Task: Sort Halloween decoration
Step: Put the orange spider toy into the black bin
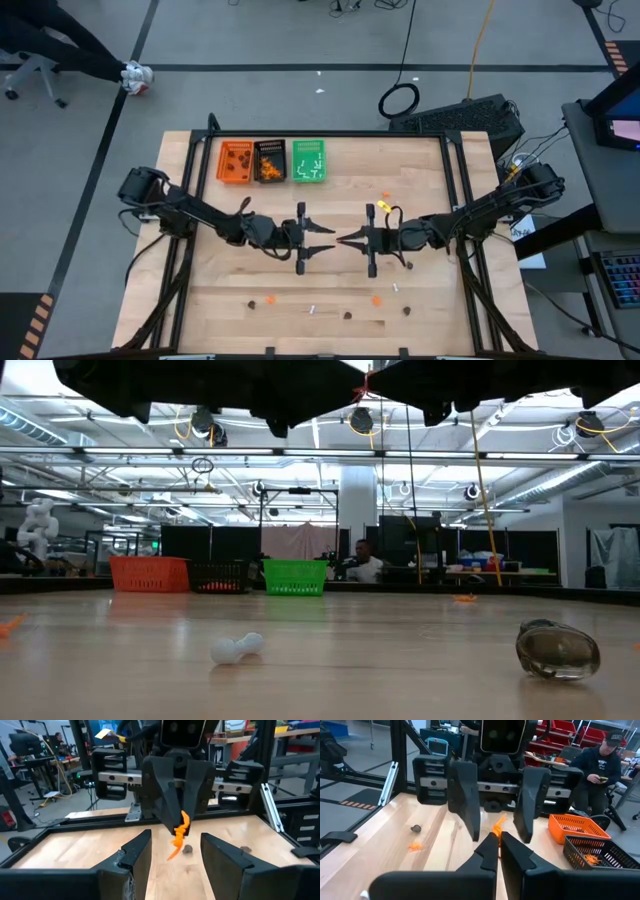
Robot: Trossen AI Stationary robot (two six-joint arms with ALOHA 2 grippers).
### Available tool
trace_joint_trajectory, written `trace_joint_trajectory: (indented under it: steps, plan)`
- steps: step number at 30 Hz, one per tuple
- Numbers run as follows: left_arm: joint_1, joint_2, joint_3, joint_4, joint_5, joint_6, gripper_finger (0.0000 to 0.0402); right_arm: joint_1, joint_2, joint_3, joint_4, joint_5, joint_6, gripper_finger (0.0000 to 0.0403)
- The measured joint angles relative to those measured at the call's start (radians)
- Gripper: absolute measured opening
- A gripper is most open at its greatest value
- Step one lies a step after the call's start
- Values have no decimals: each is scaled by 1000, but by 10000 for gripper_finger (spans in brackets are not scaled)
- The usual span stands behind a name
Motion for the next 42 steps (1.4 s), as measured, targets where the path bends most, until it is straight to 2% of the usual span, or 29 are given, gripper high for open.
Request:
trace_joint_trajectory:
  steps: [3,6,15,21,26,30,36,39,42]
  plan:
    - [1,10,2,11,-2,3,167,0,0,0,-5,0,0,0]
    - [2,11,2,3,-3,6,146,0,0,0,-13,0,0,0]
    - [2,11,2,-1,40,22,10,-2,0,0,-15,1,0,0]
    - [1,11,2,-1,41,26,9,-2,0,0,-15,1,-3,4]
    - [0,11,2,-1,42,26,4,-2,0,0,-15,2,-2,24]
    - [0,11,2,-6,43,26,4,-2,0,0,-23,4,0,50]
    - [-11,9,3,-24,44,36,4,-2,0,0,-111,30,53,108]
    - [-27,-1,3,-30,45,113,4,-2,0,0,-161,36,119,137]
    - [-48,-21,3,-26,44,290,4,-3,0,0,-220,35,173,157]
